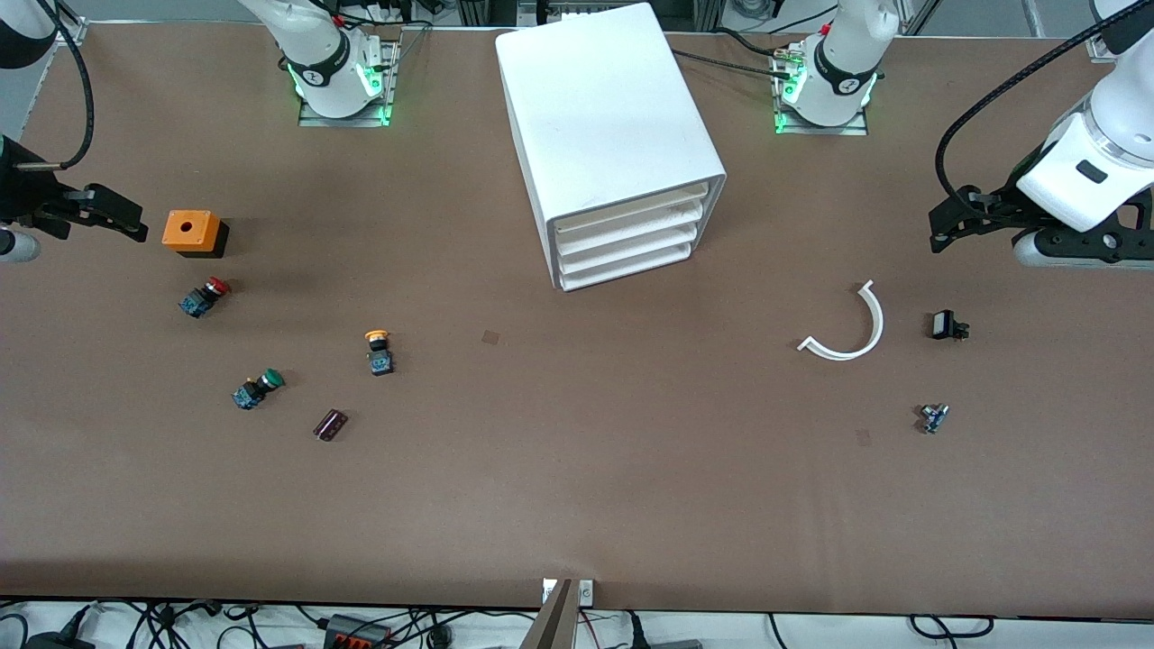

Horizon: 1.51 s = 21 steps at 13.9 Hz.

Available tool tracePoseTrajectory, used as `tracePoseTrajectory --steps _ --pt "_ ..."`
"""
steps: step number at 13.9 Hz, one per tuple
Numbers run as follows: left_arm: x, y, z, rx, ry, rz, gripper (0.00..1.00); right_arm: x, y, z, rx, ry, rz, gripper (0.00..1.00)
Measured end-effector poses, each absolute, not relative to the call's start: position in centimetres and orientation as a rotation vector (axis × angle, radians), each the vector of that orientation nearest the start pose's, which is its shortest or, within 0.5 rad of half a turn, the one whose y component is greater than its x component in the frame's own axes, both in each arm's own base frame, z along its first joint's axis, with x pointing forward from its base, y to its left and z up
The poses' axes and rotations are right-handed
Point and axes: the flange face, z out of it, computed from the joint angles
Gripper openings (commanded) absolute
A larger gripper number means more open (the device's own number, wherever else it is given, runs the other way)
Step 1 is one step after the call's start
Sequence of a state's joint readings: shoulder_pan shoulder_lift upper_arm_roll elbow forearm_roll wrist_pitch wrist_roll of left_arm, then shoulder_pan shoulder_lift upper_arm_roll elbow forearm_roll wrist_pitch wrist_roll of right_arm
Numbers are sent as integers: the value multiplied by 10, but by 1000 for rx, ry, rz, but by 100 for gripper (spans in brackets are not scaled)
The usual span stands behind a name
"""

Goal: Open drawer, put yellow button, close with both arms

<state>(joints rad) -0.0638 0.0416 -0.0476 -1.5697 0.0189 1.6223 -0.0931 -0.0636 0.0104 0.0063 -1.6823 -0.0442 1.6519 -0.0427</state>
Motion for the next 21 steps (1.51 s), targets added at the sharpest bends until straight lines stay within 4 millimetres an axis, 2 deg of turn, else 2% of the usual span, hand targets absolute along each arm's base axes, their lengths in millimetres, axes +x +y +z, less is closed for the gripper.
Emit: tracePoseTrajectory --steps 4,7,11,13,15,18,21 --pt "570 -66 602 -3125 43 -7 100 563 -34 565 -3181 9 85 100" --pt "569 -80 585 -3116 82 100 100 572 -17 540 -3174 -41 144 100" --pt "573 -104 549 -3101 144 261 100 591 21 489 -3143 -132 236 100" --pt "574 -116 535 -3114 172 316 100 598 48 462 -3137 -204 283 100" --pt "576 -130 519 -3144 292 386 100 607 75 429 -3132 -269 313 100" --pt "573 -152 493 -3297 464 590 100 619 103 376 -3126 -334 333 100" --pt "574 -178 453 -3472 624 863 100 623 129 335 -3120 -392 348 100"
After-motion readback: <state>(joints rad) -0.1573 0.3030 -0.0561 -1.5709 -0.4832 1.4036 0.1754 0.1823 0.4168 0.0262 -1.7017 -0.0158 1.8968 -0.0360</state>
